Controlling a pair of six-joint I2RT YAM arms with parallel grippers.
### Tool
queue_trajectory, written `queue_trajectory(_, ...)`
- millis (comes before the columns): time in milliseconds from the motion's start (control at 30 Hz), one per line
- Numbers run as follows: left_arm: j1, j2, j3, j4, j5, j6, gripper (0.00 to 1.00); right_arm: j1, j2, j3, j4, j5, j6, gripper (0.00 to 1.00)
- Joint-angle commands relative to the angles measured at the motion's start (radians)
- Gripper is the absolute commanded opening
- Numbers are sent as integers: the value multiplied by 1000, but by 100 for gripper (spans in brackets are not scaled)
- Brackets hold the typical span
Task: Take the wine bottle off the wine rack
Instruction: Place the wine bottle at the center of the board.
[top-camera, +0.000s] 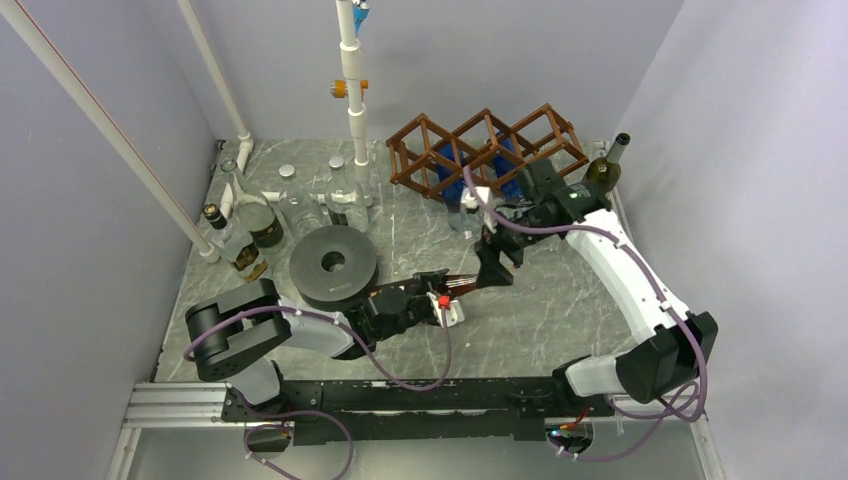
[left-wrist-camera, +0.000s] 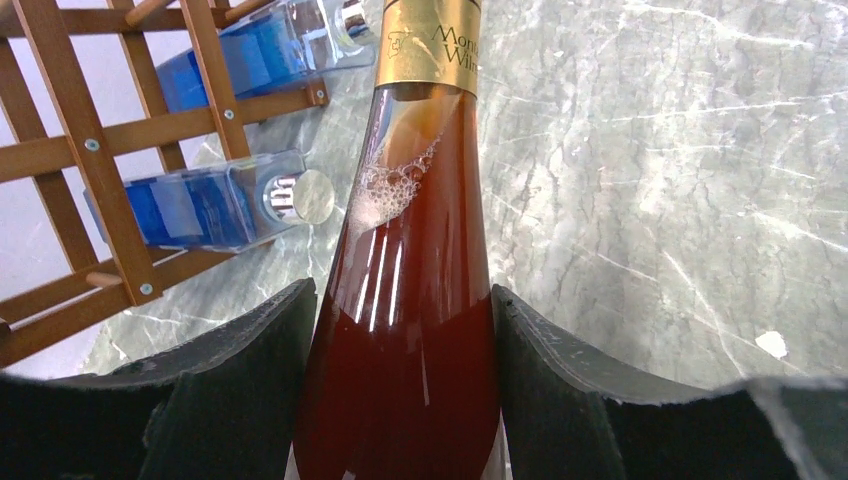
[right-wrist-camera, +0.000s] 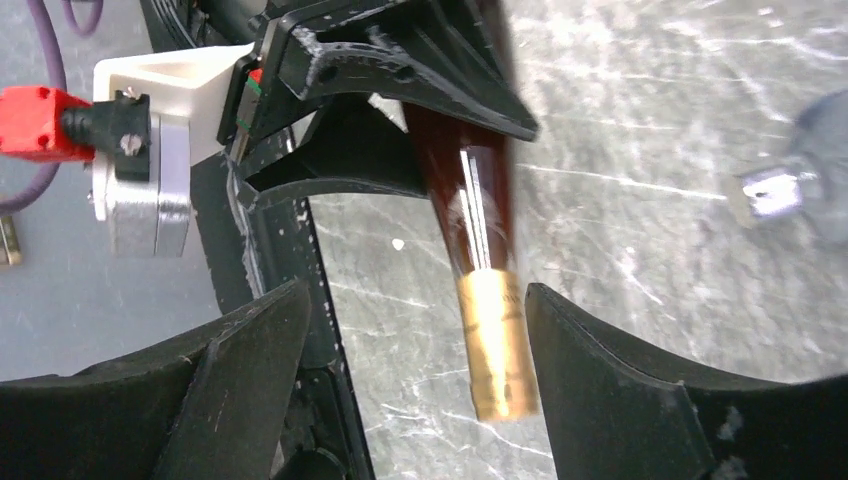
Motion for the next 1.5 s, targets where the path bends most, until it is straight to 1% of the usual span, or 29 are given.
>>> queue_trajectory(0,6,-80,3,150,-7,-70,0,-129,-59,71,-57,-185,-77,83)
queue_trajectory(67,7,-87,1,149,-6,-80,0,-173,-94,28,-18,-203,-75,87)
queue_trajectory(200,7,-100,-4,137,-9,-92,0,-223,-134,-82,76,-217,-57,95)
queue_trajectory(333,7,-105,-10,136,-16,-98,0,-297,-76,-153,137,-282,7,96)
queue_trajectory(433,7,-110,-12,133,-18,-104,0,-357,-10,-179,131,-351,23,100)
queue_trajectory(533,8,-118,-12,127,-18,-104,0,-389,14,-219,159,-380,49,100)
queue_trajectory(700,7,-123,-12,121,-17,-104,0,-392,19,-299,221,-422,91,100)
queue_trajectory(833,7,-123,-8,121,-18,-106,0,-393,47,-315,209,-474,81,98)
queue_trajectory(900,7,-123,-5,120,-17,-108,0,-393,64,-313,200,-497,75,94)
queue_trajectory(1033,7,-123,-1,121,-21,-115,0,-392,96,-303,160,-526,46,78)
queue_trajectory(1167,7,-125,4,116,-21,-118,0,-391,104,-304,159,-523,47,67)
queue_trajectory(1267,7,-123,6,116,-22,-120,0,-391,101,-307,166,-523,56,56)
queue_trajectory(1367,7,-120,6,117,-25,-122,0,-390,100,-310,171,-519,60,41)
queue_trajectory(1467,7,-123,3,118,-25,-131,0,-391,106,-308,166,-516,54,19)
